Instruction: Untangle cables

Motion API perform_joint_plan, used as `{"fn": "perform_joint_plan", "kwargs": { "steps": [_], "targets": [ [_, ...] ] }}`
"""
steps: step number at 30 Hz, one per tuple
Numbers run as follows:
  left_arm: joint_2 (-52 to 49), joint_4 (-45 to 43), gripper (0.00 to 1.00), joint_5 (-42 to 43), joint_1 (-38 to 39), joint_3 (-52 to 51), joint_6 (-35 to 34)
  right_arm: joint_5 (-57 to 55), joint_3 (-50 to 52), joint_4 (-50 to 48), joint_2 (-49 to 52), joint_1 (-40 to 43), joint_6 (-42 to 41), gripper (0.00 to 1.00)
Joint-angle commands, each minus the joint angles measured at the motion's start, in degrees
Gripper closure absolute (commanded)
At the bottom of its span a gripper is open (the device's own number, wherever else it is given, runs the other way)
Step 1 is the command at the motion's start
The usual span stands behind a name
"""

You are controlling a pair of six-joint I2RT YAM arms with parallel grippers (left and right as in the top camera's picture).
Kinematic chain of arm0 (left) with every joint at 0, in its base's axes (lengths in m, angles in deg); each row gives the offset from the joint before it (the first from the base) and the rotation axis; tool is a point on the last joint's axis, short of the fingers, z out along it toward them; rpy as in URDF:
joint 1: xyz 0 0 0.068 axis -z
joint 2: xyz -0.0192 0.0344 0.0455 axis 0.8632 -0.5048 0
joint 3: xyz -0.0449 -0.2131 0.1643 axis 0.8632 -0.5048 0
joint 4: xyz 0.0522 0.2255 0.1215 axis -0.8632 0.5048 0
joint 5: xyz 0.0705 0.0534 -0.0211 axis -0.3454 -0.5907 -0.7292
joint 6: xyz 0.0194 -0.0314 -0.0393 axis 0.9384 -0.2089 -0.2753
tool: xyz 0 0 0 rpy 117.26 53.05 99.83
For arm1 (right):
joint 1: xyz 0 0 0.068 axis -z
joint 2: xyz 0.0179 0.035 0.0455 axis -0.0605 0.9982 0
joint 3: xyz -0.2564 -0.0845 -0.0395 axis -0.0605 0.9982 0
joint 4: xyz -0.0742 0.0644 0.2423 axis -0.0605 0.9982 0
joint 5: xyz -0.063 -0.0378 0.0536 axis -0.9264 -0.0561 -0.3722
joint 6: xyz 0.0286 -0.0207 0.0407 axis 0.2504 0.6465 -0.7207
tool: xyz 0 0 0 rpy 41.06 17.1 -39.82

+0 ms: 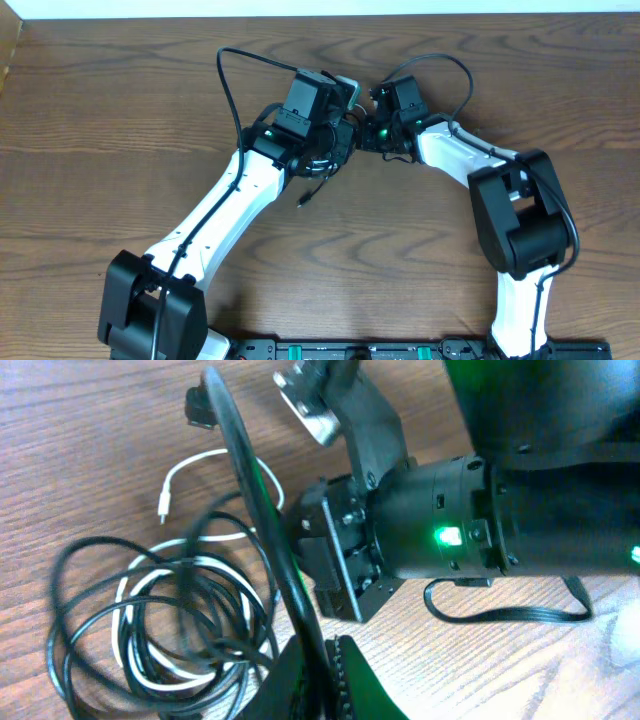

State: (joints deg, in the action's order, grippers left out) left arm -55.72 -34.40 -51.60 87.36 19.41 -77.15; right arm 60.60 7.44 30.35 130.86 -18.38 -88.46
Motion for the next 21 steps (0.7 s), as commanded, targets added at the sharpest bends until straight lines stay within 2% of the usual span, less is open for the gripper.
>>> {"fn": "perform_joint_plan", "kwargs": {
  "steps": [1, 3, 5, 9, 12, 18, 19, 20, 21],
  "targets": [
    [3.8, 1.1, 0.93, -0.3, -0.6, 1.2, 1.6, 6.0, 0.1, -2.9, 4.5, 1.1, -2.1, 0.96],
    [4.4, 4.2, 0.93, -0.3, -0.7, 1.2, 1.6, 10.4, 0.1, -6.0, 6.3, 1.5, -2.2, 0.95],
    [4.6, 9.8, 0.93, -0.3, -0.7, 1.2, 1.8, 9.9, 0.1, -7.1, 6.4, 1.6, -2.8, 0.95],
    [4.6, 17.6, 0.93, -0.3, -0.7, 1.2, 7.6, 8.3, 0.1, -7.5, 6.4, 1.7, -3.0, 0.95],
    [4.6, 21.1, 0.93, -0.3, -0.7, 1.2, 11.5, 7.3, 0.1, -8.6, 6.4, 2.3, -3.7, 0.96],
    [4.6, 25.5, 0.92, -0.3, -0.7, 1.2, 13.2, 7.3, 0.1, -8.8, 6.4, 3.2, -4.1, 0.95],
    [4.6, 25.2, 0.79, -0.3, -0.7, 1.2, 12.9, 7.4, 0.1, -9.0, 6.4, 3.2, -4.1, 0.95],
    [4.6, 24.5, 0.53, -0.3, -0.7, 1.2, 12.9, 7.9, 0.0, -9.5, 6.3, 3.2, -4.0, 0.94],
    [4.6, 23.1, 0.4, -0.4, -0.7, 1.2, 11.7, 9.2, -0.3, -9.9, 6.0, 3.3, -4.0, 0.9]
  ]
}}
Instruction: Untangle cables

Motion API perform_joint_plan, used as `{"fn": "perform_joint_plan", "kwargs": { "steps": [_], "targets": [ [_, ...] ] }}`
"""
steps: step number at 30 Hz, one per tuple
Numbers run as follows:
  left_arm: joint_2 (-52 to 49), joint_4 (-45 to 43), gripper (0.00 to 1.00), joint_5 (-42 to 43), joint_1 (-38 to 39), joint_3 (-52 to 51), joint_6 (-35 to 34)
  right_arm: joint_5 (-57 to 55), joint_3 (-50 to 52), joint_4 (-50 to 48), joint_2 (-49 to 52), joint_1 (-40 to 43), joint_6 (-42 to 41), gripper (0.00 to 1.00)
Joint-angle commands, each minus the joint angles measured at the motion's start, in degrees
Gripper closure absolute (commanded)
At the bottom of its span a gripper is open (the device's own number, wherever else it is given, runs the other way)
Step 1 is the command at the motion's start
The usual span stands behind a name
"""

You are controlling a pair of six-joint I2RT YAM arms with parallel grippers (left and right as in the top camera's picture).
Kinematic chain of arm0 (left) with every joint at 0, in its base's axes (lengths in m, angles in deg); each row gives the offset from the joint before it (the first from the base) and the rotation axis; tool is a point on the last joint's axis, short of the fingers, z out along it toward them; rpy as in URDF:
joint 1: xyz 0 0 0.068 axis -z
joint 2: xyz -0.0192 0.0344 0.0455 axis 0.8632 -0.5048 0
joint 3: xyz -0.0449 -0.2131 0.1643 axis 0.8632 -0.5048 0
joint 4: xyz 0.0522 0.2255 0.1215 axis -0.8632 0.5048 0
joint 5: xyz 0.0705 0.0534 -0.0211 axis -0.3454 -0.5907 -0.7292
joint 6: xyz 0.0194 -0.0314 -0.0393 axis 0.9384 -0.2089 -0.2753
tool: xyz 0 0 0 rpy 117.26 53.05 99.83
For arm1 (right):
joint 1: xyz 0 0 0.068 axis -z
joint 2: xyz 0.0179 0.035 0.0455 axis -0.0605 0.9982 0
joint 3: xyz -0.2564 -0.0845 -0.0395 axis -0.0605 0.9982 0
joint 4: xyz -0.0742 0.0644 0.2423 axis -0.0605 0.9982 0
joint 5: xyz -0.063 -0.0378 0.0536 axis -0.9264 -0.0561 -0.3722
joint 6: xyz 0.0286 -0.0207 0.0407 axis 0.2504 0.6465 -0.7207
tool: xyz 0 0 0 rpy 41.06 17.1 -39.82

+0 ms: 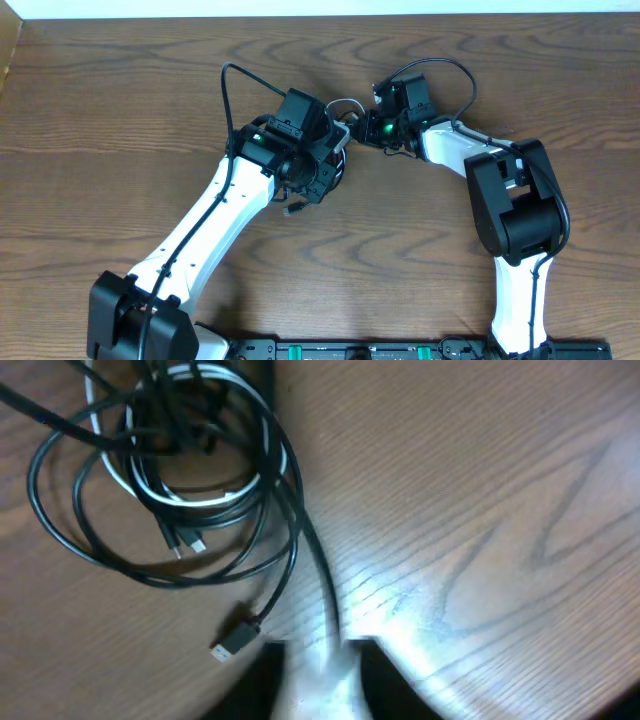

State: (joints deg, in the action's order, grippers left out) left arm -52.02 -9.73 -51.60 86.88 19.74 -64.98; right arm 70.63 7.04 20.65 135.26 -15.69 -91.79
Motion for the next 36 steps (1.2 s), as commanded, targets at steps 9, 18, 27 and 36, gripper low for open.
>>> {"fn": "perform_joint_plan", "kwargs": {
  "steps": [9, 18, 27, 36],
  "targets": [
    [0.8, -11.7, 0.36, -10.3, -4.6, 0.8, -19.9, -1.7, -1.2, 13.6, -9.7, 1.1, 3.5, 0.25],
    [-3.1, -13.5, 0.45, 0.1, -16.2, -0.4, -20.2, -2.5, -1.2, 22.9, -11.6, 0.3, 7.1, 0.22],
    [-16.0, -22.2, 0.52, 11.8, -19.3, -0.4, -25.0, -2.5, -1.2, 25.4, -11.6, 1.9, 7.7, 0.23],
    [-21.1, -35.3, 0.51, 22.2, -13.9, -0.4, -25.8, -2.5, -1.2, 25.6, -11.5, 1.9, 7.7, 0.23]
  ]
}}
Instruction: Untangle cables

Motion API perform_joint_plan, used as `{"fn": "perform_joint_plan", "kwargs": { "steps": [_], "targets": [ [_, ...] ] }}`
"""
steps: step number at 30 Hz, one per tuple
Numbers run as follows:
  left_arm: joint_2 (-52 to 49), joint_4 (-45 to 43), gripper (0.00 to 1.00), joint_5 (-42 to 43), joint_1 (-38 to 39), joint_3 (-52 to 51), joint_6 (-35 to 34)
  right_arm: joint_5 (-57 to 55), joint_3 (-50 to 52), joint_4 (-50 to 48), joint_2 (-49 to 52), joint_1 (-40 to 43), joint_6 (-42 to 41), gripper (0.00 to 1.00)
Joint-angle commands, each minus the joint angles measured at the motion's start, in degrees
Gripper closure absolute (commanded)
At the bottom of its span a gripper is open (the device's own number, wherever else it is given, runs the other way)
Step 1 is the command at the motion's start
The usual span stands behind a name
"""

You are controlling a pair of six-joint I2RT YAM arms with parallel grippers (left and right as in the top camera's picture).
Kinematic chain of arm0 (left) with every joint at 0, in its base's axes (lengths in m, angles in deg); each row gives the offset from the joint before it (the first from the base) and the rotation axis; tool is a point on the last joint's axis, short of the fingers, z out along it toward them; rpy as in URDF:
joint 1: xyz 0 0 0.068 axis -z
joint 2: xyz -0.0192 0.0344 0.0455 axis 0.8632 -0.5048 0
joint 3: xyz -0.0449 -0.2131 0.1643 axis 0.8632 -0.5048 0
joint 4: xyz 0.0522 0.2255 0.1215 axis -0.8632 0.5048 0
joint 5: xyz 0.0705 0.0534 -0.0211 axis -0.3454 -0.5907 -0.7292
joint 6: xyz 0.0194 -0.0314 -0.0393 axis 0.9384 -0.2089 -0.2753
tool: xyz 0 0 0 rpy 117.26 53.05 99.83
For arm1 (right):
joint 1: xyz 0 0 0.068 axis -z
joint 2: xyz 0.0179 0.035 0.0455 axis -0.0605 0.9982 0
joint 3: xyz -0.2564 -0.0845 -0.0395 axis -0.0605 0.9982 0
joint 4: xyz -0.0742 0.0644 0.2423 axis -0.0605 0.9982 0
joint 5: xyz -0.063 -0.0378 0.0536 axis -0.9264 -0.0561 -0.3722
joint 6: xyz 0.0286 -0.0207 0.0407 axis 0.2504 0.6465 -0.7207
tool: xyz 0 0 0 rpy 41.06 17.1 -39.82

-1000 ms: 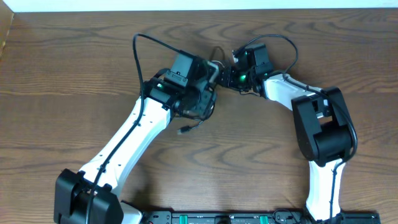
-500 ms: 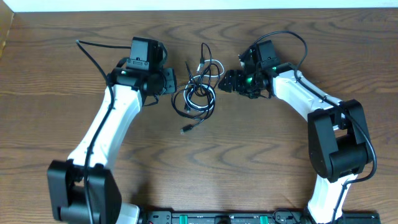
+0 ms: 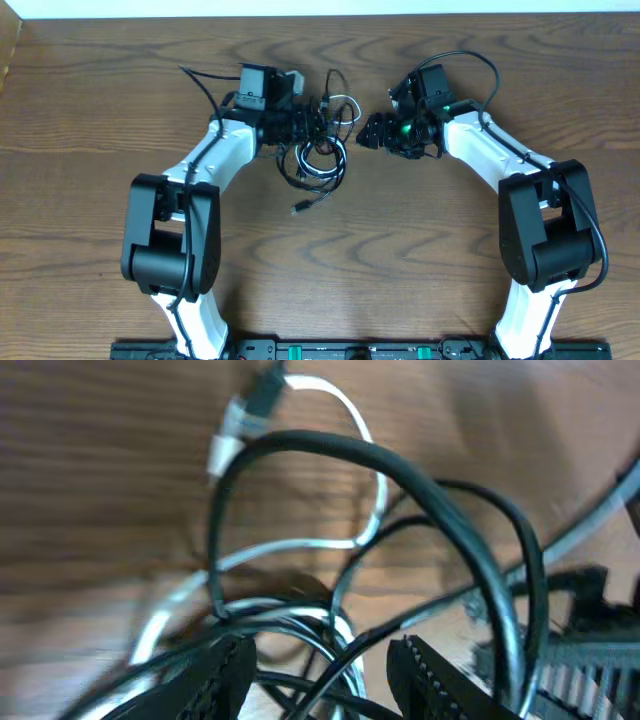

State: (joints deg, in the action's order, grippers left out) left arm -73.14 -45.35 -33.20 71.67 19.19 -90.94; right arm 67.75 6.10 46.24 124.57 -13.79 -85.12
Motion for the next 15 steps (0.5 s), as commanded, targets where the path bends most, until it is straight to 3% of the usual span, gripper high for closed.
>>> {"fn": "perform_joint_plan", "kwargs": {
  "steps": [1, 7, 13, 14, 15],
  "targets": [
    [0.0, 0.8, 0.51, 3.8, 1.9, 0.1, 0.8, 0.4, -0.3, 0.0, -0.9, 0.1, 1.1, 0.23],
    [0.0, 2.5, 0.51, 3.0, 4.0, 0.1, 3.7, 0.4, -0.3, 0.0, -0.9, -0.1, 1.1, 0.22],
    [0.0, 4.7, 0.52, -9.0, 7.2, -0.2, 3.6, 0.4, -0.3, 0.0, -0.9, 0.0, 1.1, 0.21],
    [0.0, 4.7, 0.58, -10.8, 7.9, -0.2, 3.6, 0.4, -0.3, 0.0, -0.9, 0.0, 1.1, 0.21],
    [0.0, 4.6, 0.74, -12.3, 8.5, -0.2, 3.6, 0.4, -0.3, 0.0, -0.9, 0.0, 1.1, 0.2]
  ]
}}
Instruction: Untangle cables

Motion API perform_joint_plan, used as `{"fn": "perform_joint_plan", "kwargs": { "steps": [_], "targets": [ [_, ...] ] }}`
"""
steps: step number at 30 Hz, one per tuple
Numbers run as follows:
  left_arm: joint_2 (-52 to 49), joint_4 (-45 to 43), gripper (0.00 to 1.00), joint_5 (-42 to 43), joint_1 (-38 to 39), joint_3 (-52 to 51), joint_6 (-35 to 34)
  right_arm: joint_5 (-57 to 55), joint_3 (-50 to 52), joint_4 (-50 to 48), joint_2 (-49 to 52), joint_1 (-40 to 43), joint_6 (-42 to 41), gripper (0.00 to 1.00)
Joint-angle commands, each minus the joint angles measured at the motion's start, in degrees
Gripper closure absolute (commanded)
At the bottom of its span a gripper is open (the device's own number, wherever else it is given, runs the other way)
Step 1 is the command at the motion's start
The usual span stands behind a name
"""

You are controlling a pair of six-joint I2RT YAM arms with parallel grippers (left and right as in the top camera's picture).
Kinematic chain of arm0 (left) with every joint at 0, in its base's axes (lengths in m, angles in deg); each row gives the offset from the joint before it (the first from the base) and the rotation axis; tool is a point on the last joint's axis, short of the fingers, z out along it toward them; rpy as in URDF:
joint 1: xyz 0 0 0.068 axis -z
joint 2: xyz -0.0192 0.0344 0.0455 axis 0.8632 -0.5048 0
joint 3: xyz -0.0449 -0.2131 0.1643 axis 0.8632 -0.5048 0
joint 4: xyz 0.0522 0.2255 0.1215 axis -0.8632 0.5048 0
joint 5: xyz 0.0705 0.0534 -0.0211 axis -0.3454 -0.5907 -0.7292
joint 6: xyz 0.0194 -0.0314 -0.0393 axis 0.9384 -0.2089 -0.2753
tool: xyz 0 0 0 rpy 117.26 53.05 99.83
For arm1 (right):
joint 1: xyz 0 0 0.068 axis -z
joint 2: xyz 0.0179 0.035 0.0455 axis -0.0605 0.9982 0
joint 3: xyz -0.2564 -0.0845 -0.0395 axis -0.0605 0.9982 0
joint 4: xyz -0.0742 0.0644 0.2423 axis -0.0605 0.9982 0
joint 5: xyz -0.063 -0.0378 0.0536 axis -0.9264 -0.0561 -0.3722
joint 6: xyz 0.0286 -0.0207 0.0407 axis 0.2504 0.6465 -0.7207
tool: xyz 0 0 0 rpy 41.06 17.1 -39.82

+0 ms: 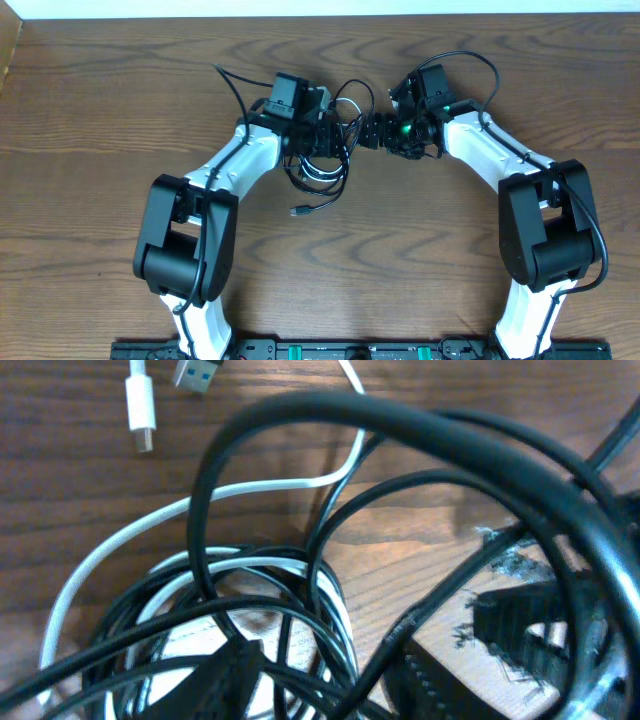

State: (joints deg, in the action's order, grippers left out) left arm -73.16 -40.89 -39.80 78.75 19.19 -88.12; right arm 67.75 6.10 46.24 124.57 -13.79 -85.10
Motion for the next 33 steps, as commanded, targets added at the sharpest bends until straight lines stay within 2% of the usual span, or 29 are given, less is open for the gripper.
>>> {"fn": "perform_joint_plan", "kwargs": {
  "steps": [1, 2, 7, 10, 13, 18, 20, 22, 23, 25, 26, 28, 29, 31, 33],
  "targets": [
    [0.0, 0.2, 0.88, -6.4, 1.6, -0.2, 0.8, 0.4, -0.3, -0.1, -0.9, 0.0, 1.0, 0.2],
    [0.0, 0.2, 0.92, -6.6, 1.8, -0.2, 1.0, 0.4, -0.3, -0.2, -0.9, 0.0, 1.0, 0.2],
    [5.7, 0.4, 0.93, -6.7, 1.7, 0.0, 1.2, 2.3, -0.3, -0.4, -1.0, 1.1, 1.7, 0.16],
    [13.0, 1.2, 0.93, -6.7, 1.7, 0.0, 1.2, 17.0, -0.3, -4.5, -1.1, 2.9, 1.9, 0.14],
    [16.8, 3.2, 0.94, -6.7, 1.7, 0.0, 1.2, 26.6, -0.3, -8.3, -1.1, 2.7, 1.9, 0.23],
    [16.9, 4.5, 0.93, -6.7, 1.7, 0.0, 1.4, 24.7, -0.3, -8.2, -1.1, 0.9, 1.9, 0.26],
    [16.9, 4.8, 0.93, -9.3, 1.7, 0.0, 1.4, 24.9, -0.3, -8.1, -1.1, -0.7, 1.9, 0.27],
    [16.9, 5.8, 0.93, -11.2, 1.7, 0.0, 1.4, 25.6, -0.3, -7.6, -1.1, -1.6, 1.9, 0.35],
    [16.9, 6.7, 0.93, -12.9, 1.7, 0.0, 1.4, 25.5, -0.3, -6.4, -1.1, -1.9, 1.9, 0.47],
    [16.9, 7.8, 0.93, -15.6, 1.7, 0.0, 1.4, 25.5, -0.3, -4.5, -1.1, -1.9, 1.9, 0.6],
    [16.9, 8.0, 0.93, -15.6, 1.7, 0.0, 1.6, 25.5, -0.3, -4.2, -1.1, -1.9, 1.9, 0.61],
    [16.9, 8.7, 0.93, -15.6, 1.7, 0.0, 1.6, 25.5, -0.3, -4.1, -1.1, -1.9, 1.9, 0.6],
    [16.9, 9.0, 0.93, -15.6, 1.7, 0.0, 1.6, 25.5, -0.3, -4.1, -1.1, -1.9, 1.9, 0.46],
    [16.9, 9.3, 0.93, -15.5, 1.7, 0.0, 1.6, 25.5, -0.3, -4.2, -1.1, -2.3, 1.9, 0.36],
    [16.9, 9.6, 0.93, -14.7, 1.7, 0.0, 1.6, 25.3, -0.3, -5.3, -1.1, -3.3, 1.9, 0.32]
  ]
}}
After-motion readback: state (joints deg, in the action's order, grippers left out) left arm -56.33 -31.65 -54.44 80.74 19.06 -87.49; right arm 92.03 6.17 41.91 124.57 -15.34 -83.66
